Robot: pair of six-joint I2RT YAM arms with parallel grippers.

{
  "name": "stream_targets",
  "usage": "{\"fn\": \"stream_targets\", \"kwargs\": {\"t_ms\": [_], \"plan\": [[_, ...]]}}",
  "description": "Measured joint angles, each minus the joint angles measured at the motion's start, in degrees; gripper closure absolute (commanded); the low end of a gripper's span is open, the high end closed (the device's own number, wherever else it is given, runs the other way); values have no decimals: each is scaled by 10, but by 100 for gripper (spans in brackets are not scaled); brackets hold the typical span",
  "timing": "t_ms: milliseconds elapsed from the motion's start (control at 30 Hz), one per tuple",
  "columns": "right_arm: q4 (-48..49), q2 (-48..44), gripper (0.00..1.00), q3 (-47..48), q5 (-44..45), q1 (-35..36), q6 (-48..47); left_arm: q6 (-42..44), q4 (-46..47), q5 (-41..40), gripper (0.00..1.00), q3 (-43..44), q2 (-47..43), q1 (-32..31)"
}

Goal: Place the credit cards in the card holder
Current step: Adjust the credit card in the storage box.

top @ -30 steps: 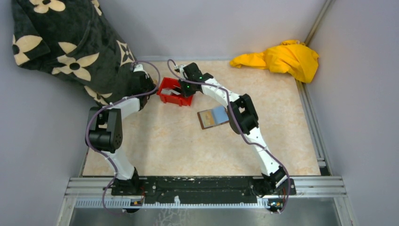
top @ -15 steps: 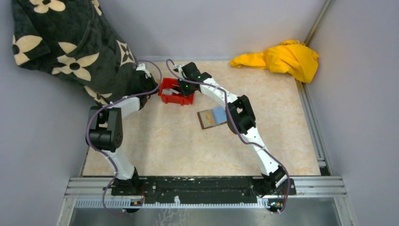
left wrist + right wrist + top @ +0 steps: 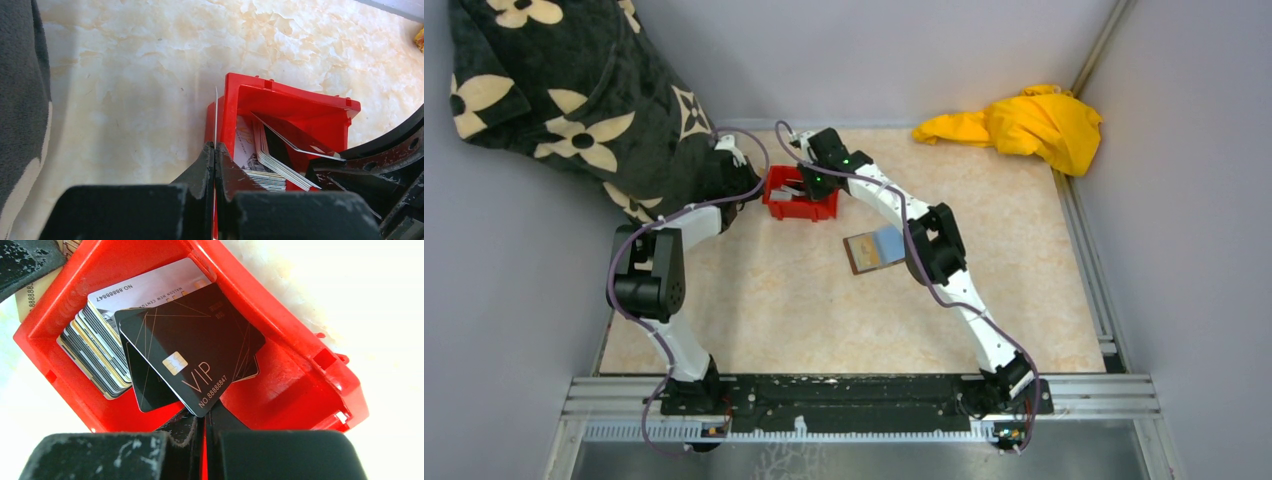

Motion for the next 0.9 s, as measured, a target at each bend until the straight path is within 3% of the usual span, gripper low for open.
{"fn": "stream_targets", "kwargs": {"t_ms": [900], "plan": [[32,20,100,2,23,6,-5,10,4,37,100,9,10,0]]}}
